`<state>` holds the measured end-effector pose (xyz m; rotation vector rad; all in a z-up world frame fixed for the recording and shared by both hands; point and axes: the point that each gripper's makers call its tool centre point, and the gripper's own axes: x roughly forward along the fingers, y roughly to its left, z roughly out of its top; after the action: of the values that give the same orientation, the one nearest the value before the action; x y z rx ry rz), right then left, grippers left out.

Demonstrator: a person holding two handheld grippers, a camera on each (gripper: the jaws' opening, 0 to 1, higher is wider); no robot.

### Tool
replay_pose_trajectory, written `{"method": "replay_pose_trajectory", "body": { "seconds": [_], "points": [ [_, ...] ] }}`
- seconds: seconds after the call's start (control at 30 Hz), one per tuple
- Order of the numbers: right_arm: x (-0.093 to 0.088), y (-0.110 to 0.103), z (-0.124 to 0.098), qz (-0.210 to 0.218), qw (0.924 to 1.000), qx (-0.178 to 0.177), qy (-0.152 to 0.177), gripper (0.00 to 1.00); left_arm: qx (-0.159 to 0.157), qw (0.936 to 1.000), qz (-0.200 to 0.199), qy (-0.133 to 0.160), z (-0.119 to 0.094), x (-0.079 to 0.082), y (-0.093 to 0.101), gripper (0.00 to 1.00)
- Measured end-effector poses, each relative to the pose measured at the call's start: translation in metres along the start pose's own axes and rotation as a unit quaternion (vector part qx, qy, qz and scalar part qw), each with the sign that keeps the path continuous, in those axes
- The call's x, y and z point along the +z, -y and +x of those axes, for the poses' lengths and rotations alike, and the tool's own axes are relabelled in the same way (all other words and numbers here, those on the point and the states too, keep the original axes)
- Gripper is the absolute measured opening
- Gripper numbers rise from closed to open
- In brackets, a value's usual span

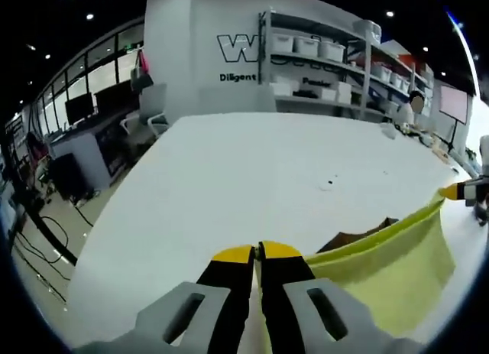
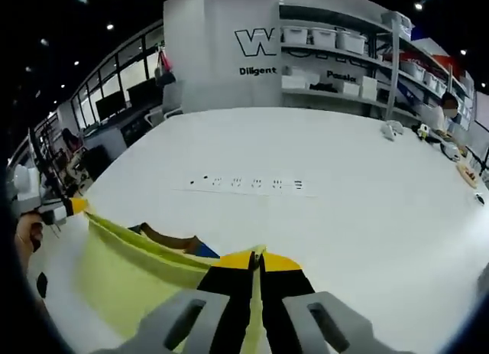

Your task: Fold the garment on the visible template until the final outline fits inside the template.

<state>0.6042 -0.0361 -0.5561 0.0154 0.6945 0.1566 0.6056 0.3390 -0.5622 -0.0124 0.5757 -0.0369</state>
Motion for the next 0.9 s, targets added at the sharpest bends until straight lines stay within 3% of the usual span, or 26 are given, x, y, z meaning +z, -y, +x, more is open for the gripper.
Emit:
{"method": "replay_pose_trajectory", "body": {
  "seconds": [0.37, 0.6, 0.67, 0.7, 0.8, 0.9],
  "points": [
    [-0.015, 0.002, 0.035, -0.009, 0.9997, -0.015, -0.014, 0.00, 0.034, 0.9992, -0.020, 0.001, 0.028, -0.011, -0.004, 0.05],
    [-0.015, 0.002, 0.048, -0.008, 0.9999, -0.004, 0.007, 0.00, 0.029, 0.9995, -0.006, -0.015, 0.041, -0.026, -0.005, 0.04],
    [-0.016, 0.005, 0.050, -0.010, 0.9999, -0.008, 0.007, 0.00, 0.028, 0.9996, 0.002, 0.000, 0.042, -0.021, -0.005, 0.03],
    [-0.015, 0.010, 0.046, -0.003, 0.9995, -0.026, 0.017, 0.00, 0.027, 0.9996, 0.001, 0.006, 0.041, -0.018, -0.006, 0.04],
    [-0.013, 0.021, 0.036, 0.020, 0.9981, -0.051, 0.030, 0.02, 0.021, 0.9993, 0.016, 0.026, 0.037, -0.006, -0.006, 0.11],
    [-0.019, 0.022, 0.029, 0.029, 0.9982, -0.048, 0.022, 0.17, 0.020, 0.9993, 0.017, 0.026, 0.033, -0.004, -0.006, 0.17]
  ]
}}
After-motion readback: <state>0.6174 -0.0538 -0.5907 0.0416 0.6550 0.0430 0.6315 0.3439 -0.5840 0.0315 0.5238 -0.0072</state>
